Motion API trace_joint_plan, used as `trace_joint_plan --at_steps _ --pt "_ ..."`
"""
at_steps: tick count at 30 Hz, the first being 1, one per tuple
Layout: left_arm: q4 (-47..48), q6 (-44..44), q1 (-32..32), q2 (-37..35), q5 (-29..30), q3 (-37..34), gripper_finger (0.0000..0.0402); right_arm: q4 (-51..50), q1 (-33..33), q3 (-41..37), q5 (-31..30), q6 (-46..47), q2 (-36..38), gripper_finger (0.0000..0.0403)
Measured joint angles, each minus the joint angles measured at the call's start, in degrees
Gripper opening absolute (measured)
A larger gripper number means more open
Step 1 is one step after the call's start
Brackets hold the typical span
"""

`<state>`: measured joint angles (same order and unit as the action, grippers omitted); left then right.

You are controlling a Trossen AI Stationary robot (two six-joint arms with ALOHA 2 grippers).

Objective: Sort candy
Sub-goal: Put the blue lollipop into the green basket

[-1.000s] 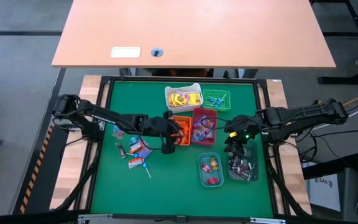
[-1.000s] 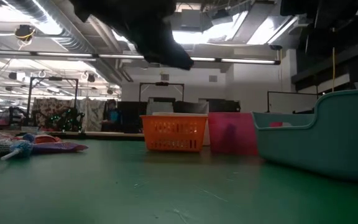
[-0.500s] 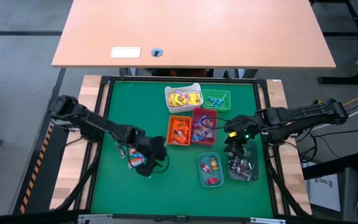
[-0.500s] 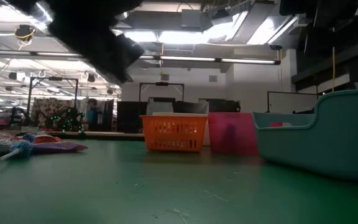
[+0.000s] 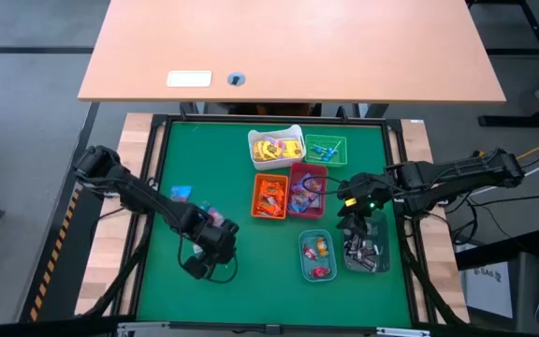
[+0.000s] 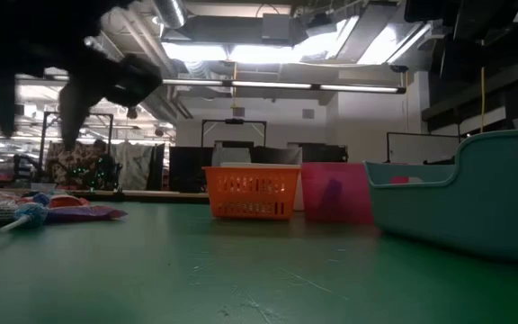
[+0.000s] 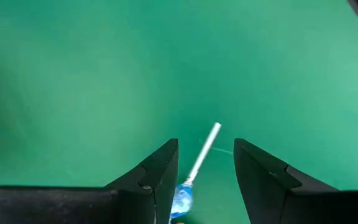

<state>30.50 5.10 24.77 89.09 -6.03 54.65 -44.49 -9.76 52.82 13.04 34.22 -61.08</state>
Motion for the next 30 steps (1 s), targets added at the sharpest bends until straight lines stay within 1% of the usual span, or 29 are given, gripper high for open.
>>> trace_joint_plan --at_steps 4,9,13,16,20,27,30 --pt "-0.23 1.55 1.77 3.06 0.24 -0.01 0.0143 0.13 0.00 0.00 0.00 -0.02 0.00 0.0225" --pt "-0.24 1.62 2.33 6.95 4.20 -0.07 0.0143 0.70 0.00 0.00 0.00 -0.02 0.00 0.0225" --pt "0.00 1.64 2.33 9.14 4.75 -0.07 0.0142 1.07 0.00 0.00 0.00 -0.02 0.00 0.0225" --pt "0.24 1.64 2.33 10.22 4.85 -0.06 0.0133 1.07 0.00 0.00 0.00 -0.02 0.00 0.0225" --pt "0.23 1.63 2.33 10.48 4.86 -0.02 0.0101 1.05 0.00 0.00 0.00 -0.02 0.00 0.0225" --pt "0.22 1.40 2.26 10.50 4.84 -0.02 0.0012 1.07 0.00 0.00 0.00 -0.02 0.00 0.0225" --pt "-0.18 1.05 2.24 10.52 4.86 -0.02 0.0006 1.07 0.00 0.00 0.00 -0.02 0.00 0.0225"
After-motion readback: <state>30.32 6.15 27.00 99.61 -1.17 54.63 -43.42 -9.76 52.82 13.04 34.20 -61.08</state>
